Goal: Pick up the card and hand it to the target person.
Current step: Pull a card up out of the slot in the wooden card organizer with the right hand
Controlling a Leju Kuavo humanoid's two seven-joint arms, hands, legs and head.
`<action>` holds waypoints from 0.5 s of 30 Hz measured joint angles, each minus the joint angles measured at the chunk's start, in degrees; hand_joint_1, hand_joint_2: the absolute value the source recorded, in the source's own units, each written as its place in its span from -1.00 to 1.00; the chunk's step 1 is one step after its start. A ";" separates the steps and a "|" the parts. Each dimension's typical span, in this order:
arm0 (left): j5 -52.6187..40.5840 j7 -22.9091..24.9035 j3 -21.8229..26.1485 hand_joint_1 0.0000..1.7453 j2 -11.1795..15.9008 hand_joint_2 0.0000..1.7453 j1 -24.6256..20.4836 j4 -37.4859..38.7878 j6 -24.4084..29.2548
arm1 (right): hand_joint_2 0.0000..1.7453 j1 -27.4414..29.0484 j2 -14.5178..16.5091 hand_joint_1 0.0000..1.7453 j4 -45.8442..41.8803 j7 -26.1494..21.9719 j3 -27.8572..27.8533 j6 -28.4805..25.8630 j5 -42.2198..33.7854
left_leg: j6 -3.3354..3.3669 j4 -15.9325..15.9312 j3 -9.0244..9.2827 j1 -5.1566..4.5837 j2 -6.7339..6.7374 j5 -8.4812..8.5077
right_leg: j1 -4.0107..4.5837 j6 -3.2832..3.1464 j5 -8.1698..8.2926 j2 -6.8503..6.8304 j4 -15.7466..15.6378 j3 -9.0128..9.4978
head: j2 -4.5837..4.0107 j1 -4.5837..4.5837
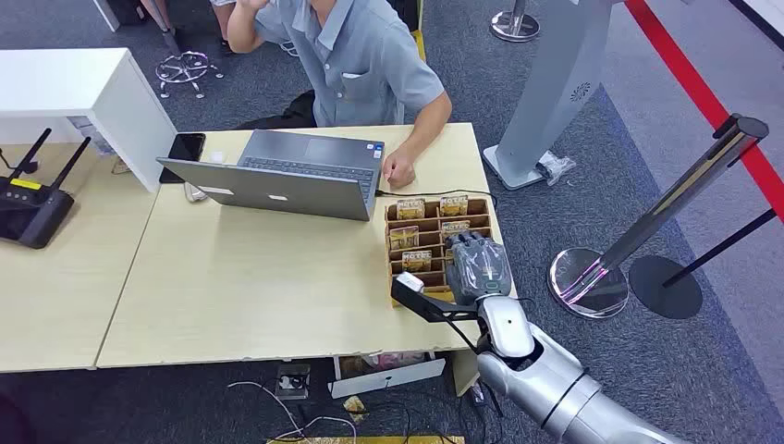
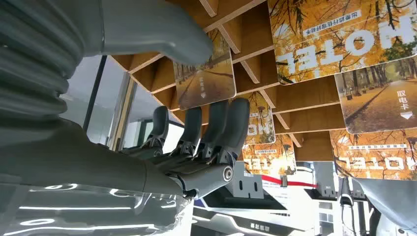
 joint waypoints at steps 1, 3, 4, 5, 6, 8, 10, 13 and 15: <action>-0.01 0.01 0.02 -1.00 0.00 -1.00 0.00 0.00 0.01 | 1.00 -0.06 -0.16 0.27 -0.30 0.12 -0.02 0.13 0.06 | 0.00 0.03 -0.01 0.00 -0.01 -0.02 | 0.00 0.00 -0.02 -0.01 0.02 0.00 | 0.00 0.00; -0.02 0.02 0.06 -1.00 0.01 -1.00 0.01 -0.01 0.01 | 1.00 -0.20 -0.45 0.33 -0.82 0.37 -0.06 0.39 0.19 | 0.00 0.03 -0.01 0.00 -0.02 -0.02 | 0.00 0.01 -0.02 -0.02 0.03 -0.01 | 0.00 0.00; -0.03 0.03 0.10 -1.00 0.01 -1.00 0.02 -0.02 0.02 | 1.00 -0.30 -0.66 0.37 -1.18 0.52 -0.06 0.58 0.33 | 0.00 0.02 -0.02 -0.01 -0.02 -0.01 | -0.01 0.00 -0.01 -0.02 0.02 -0.01 | 0.00 0.00; -0.03 0.03 0.13 -1.00 0.03 -1.00 0.03 -0.03 0.02 | 1.00 -0.37 -0.82 0.41 -1.45 0.65 -0.05 0.72 0.47 | 0.00 0.02 -0.02 -0.01 -0.02 0.00 | -0.01 0.00 -0.01 -0.02 0.02 -0.02 | 0.00 0.00; -0.03 0.03 0.16 -1.00 0.04 -1.00 0.03 -0.04 0.02 | 1.00 -0.48 -1.02 0.45 -1.75 0.77 0.01 0.96 0.68 | 0.01 0.01 -0.03 -0.01 -0.01 0.00 | -0.01 0.00 0.00 -0.01 0.01 -0.02 | 0.00 0.00; -0.04 0.04 0.23 -1.00 0.08 -1.00 0.05 -0.06 -0.01 | 1.00 -0.74 -1.47 0.52 -2.52 1.00 0.25 1.57 1.24 | 0.01 0.01 -0.03 -0.01 0.00 0.01 | -0.01 0.00 0.00 -0.01 0.01 -0.03 | 0.00 0.00; -0.08 0.03 0.29 -1.00 0.14 -1.00 0.06 -0.07 -0.06 | 1.00 -1.22 -1.97 0.54 -3.43 1.15 0.58 2.30 1.99 | 0.01 -0.06 -0.01 -0.02 0.00 0.06 | -0.01 -0.01 0.05 -0.01 -0.06 -0.01 | 0.00 0.00; -0.11 0.01 0.35 -1.00 0.18 -1.00 0.07 -0.07 -0.12 | 1.00 -1.93 -2.83 0.59 -5.02 1.51 0.90 3.03 3.24 | 0.01 0.03 -0.04 -0.01 -0.03 0.02 | -0.01 0.00 0.01 -0.04 0.02 -0.04 | 0.00 0.00; -0.17 0.00 0.36 -1.00 0.19 -1.00 0.08 -0.06 -0.14 | 1.00 -2.41 -3.56 0.68 -6.43 1.79 0.88 3.10 4.26 | 0.01 0.04 -0.07 -0.02 -0.04 0.03 | -0.02 0.01 0.01 -0.04 0.03 -0.06 | 0.00 0.00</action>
